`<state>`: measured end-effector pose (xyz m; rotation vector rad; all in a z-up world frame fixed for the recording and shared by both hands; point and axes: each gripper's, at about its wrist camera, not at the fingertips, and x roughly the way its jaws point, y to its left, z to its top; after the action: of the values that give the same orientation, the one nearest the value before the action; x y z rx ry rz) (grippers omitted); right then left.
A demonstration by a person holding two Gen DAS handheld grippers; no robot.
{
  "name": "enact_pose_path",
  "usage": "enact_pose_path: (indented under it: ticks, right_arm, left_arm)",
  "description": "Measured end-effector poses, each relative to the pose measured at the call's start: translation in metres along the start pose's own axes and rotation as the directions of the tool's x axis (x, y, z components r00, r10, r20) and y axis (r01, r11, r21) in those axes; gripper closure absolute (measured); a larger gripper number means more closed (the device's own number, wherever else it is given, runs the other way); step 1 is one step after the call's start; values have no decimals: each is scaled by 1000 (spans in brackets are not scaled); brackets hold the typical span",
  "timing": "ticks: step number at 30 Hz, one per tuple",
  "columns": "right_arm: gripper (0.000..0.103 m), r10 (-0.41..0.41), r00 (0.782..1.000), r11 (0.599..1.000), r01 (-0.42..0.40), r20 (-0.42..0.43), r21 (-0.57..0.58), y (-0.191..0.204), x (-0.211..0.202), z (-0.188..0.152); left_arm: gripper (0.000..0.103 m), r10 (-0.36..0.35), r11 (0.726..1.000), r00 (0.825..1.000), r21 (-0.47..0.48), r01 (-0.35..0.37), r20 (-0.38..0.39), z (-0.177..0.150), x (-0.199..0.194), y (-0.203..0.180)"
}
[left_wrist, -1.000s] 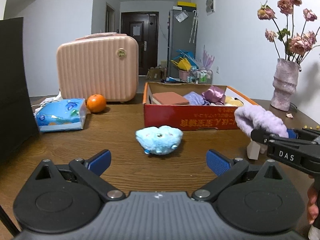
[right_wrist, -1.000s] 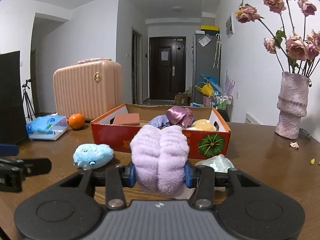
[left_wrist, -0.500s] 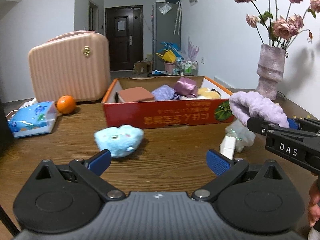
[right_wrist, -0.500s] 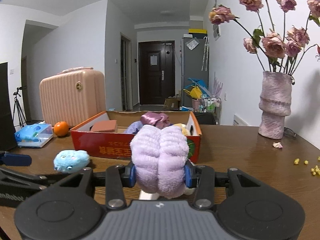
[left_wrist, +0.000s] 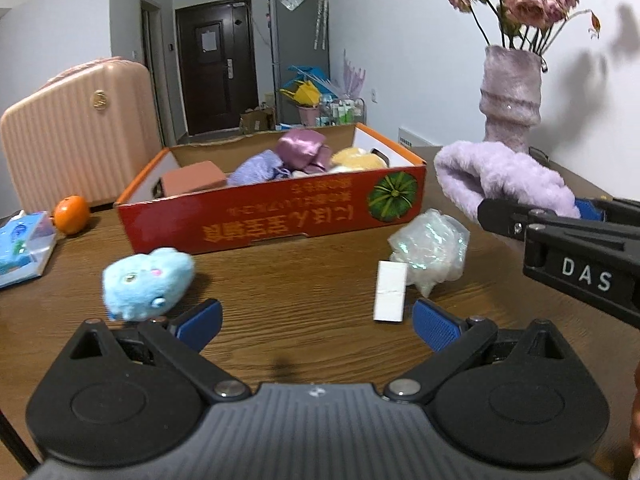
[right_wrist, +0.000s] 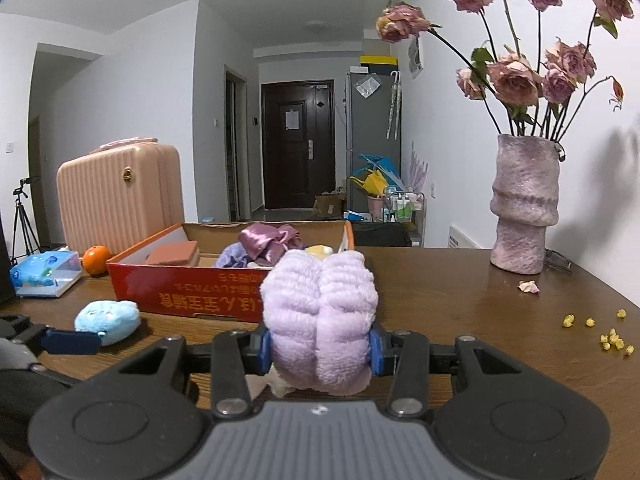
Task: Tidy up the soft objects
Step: 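Grasp the small white block with the left gripper while the right gripper holds the headband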
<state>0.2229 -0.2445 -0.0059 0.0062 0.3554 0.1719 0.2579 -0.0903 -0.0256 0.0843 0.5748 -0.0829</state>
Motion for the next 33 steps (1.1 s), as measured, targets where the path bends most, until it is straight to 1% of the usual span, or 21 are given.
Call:
enact_pose_path:
  ticks: [4, 11, 13, 16, 18, 19, 24, 26, 27, 28, 29, 31, 33]
  right_arm:
    - [60, -14, 1000, 1000, 14, -9, 9, -10, 5, -1]
    - [60, -37, 999, 999, 37, -16, 12, -20, 14, -3]
    - [60, -42, 999, 999, 42, -18, 11, -21, 16, -3]
    - [60, -48, 999, 999, 48, -24, 16, -23, 18, -4]
    - [60, -51, 998, 999, 52, -25, 16, -23, 19, -4]
    - [60, -52, 998, 998, 53, -26, 15, -23, 20, -4]
    - [60, -61, 997, 998, 61, -38, 14, -23, 24, -6]
    - [60, -64, 997, 998, 65, -43, 12, -22, 25, -7]
    - [60, -67, 997, 998, 67, -44, 10, -22, 26, -7]
    - [60, -68, 997, 998, 69, -44, 7, -21, 26, -8]
    - [60, -69, 997, 998, 70, -44, 5, -21, 26, -8]
    - [60, -72, 996, 997, 72, -43, 1, -20, 26, -8]
    - [60, -75, 996, 997, 75, -41, -3, -20, 26, -9]
  left_arm:
    - [0, -6, 1000, 1000, 15, 6, -17, 2, 14, -11]
    - [0, 3, 999, 1000, 38, -2, -21, 7, 33, -25]
    - [1, 4, 999, 1000, 43, -3, -27, 9, 37, -28]
    - [7, 14, 999, 1000, 51, -12, -28, 10, 43, -30]
    - [13, 10, 999, 999, 52, -8, -34, 11, 47, -31]
    - [17, 6, 999, 999, 53, -4, -38, 12, 49, -31]
    - [37, -41, 997, 997, 56, 44, -64, 13, 59, -33]
    - [57, -80, 996, 994, 39, 83, -76, 13, 61, -31]
    - [62, -96, 995, 992, 31, 99, -85, 13, 63, -30]
    - [71, -110, 993, 990, 26, 113, -93, 13, 65, -29]
    - [78, -120, 992, 988, 23, 123, -98, 12, 65, -29]
    - [83, -143, 989, 985, 23, 146, -100, 11, 65, -29]
    - [83, -148, 988, 985, 34, 151, -87, 11, 63, -30]
